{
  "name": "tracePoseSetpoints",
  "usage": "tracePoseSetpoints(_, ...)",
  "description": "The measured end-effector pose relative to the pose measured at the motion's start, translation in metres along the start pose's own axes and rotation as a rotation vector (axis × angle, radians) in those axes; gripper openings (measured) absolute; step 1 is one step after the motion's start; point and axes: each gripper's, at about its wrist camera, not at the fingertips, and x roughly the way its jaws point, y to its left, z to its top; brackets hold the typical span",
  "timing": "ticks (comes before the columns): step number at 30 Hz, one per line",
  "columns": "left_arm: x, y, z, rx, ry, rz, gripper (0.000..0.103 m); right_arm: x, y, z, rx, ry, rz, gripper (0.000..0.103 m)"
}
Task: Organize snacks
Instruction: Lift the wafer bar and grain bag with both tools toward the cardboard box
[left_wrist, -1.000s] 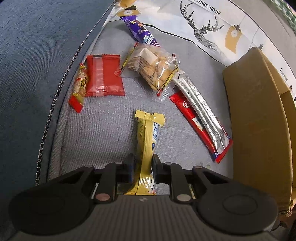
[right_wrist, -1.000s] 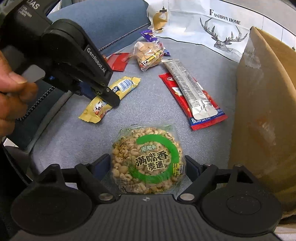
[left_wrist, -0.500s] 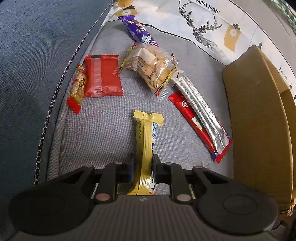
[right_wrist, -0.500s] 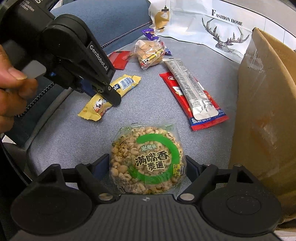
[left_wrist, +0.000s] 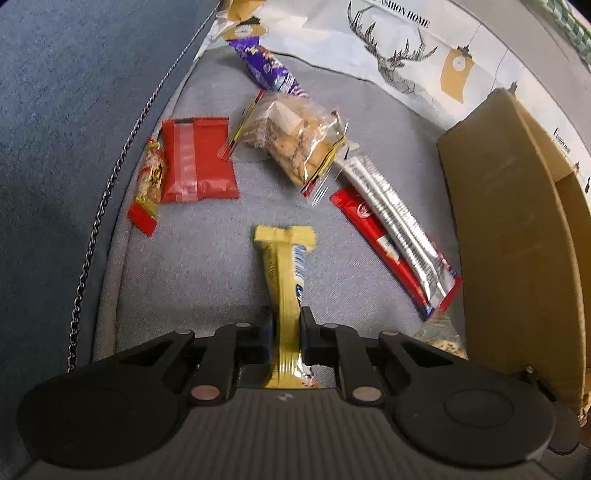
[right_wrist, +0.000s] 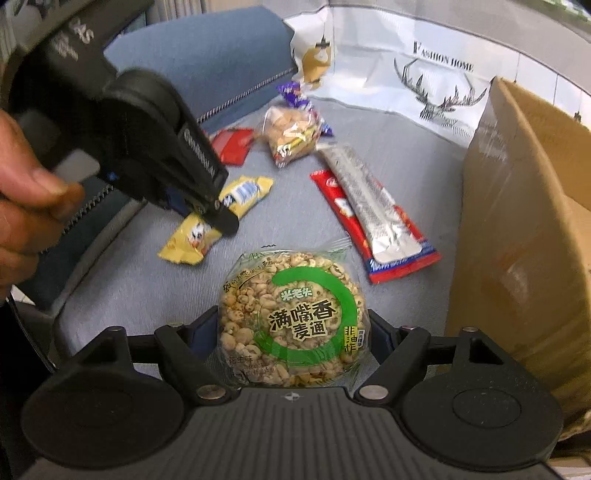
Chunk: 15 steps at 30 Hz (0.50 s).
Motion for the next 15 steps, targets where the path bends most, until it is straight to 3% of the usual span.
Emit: tracePoseSetpoints(15,-0.035,-0.001,0.004,-0.052,-0.177,-0.110,0.014,-0.053,0.001,0.016,-0.043,-0.216,-0.058,0.080)
